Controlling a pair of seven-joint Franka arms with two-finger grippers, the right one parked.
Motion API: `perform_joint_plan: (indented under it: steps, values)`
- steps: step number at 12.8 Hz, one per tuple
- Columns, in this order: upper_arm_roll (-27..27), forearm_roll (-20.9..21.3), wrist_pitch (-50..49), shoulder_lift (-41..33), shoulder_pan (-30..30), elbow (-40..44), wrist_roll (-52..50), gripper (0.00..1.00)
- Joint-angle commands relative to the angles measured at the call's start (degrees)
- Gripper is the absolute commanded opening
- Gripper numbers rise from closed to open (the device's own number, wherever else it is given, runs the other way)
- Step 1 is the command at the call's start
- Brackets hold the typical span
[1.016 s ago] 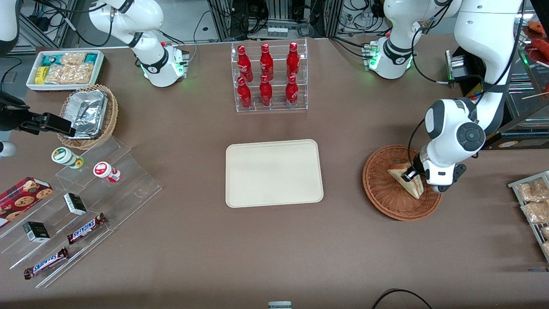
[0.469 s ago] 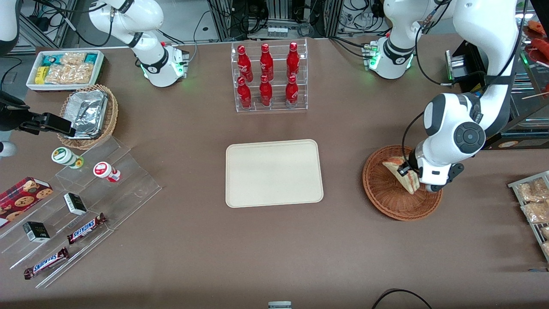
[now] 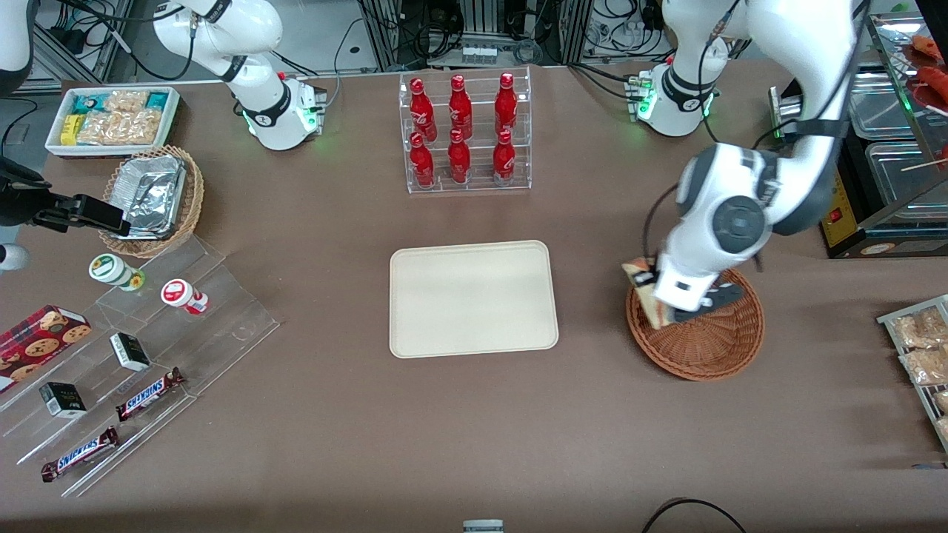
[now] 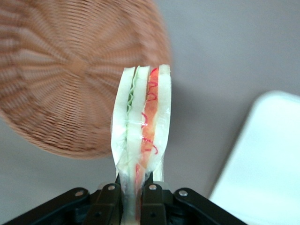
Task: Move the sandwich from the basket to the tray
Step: 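Lift the sandwich and carry it with the left gripper over the cream tray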
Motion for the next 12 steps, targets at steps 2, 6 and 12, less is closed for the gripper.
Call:
perform_joint_plan:
  steps: [2, 6, 12]
  values:
    - [0.64, -0.07, -1.48, 5.29, -7.56, 7.22, 0.19, 0.0]
    - [0.55, -0.94, -1.3, 12.84, -13.97, 16.0, -1.38, 0.0]
    - [0.55, -1.65, -0.69, 28.57, -23.38, 33.92, -10.95, 0.0]
